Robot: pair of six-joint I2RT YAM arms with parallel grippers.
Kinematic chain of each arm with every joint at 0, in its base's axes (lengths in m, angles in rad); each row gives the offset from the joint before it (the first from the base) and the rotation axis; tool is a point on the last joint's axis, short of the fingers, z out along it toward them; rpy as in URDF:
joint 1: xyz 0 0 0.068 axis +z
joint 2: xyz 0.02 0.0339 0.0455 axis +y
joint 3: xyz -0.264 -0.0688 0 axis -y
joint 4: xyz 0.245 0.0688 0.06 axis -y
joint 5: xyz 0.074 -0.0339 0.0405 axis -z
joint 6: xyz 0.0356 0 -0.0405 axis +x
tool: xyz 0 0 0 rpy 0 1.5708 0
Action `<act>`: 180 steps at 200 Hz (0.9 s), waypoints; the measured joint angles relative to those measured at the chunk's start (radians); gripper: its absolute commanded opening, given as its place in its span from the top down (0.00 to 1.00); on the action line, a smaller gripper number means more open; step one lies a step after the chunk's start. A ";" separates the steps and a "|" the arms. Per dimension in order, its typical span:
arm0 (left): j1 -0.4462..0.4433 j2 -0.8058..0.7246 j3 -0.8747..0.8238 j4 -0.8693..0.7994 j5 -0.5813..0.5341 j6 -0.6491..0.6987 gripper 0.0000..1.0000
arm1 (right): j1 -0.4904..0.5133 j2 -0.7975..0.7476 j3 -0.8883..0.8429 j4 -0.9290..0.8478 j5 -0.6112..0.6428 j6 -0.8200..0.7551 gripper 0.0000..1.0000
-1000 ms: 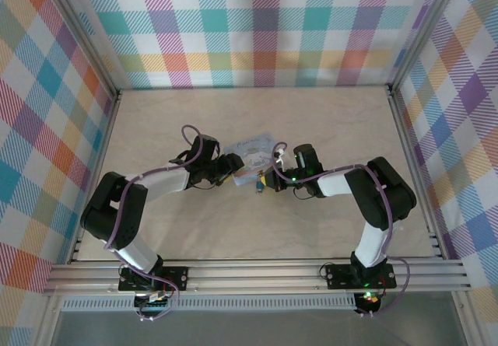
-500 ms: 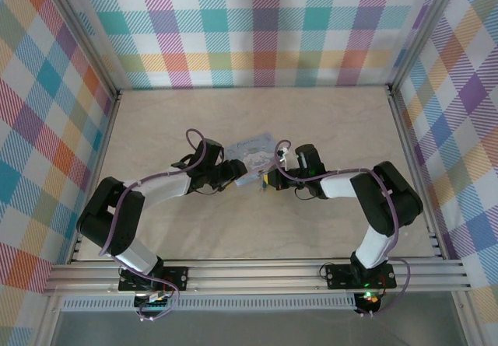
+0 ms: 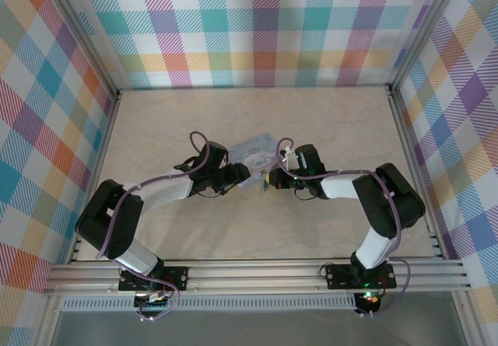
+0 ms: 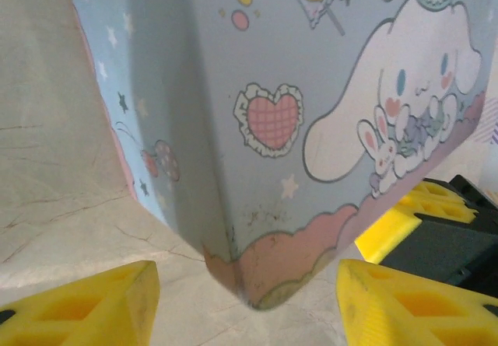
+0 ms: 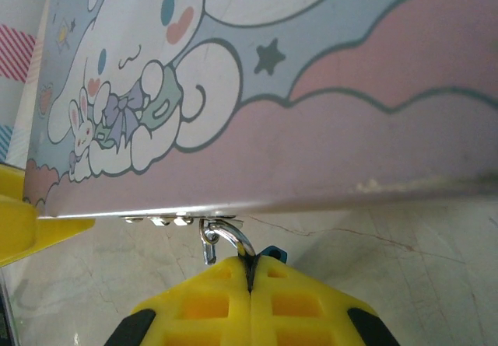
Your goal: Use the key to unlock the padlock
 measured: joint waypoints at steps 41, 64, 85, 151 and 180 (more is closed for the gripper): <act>0.000 -0.112 0.024 -0.125 -0.097 0.049 0.31 | 0.000 -0.022 -0.018 0.016 0.034 0.071 1.00; 0.000 -0.134 0.084 -0.194 -0.146 0.099 0.30 | 0.000 -0.028 -0.036 0.042 0.048 0.134 1.00; 0.000 -0.129 0.139 -0.222 -0.163 0.139 0.30 | 0.000 -0.028 -0.056 0.082 0.056 0.196 1.00; 0.000 0.049 0.316 -0.212 -0.111 0.192 0.32 | 0.000 -0.028 -0.084 0.142 0.101 0.288 1.00; -0.002 0.126 0.358 -0.201 -0.077 0.199 0.32 | 0.000 -0.028 -0.089 0.160 0.116 0.317 1.00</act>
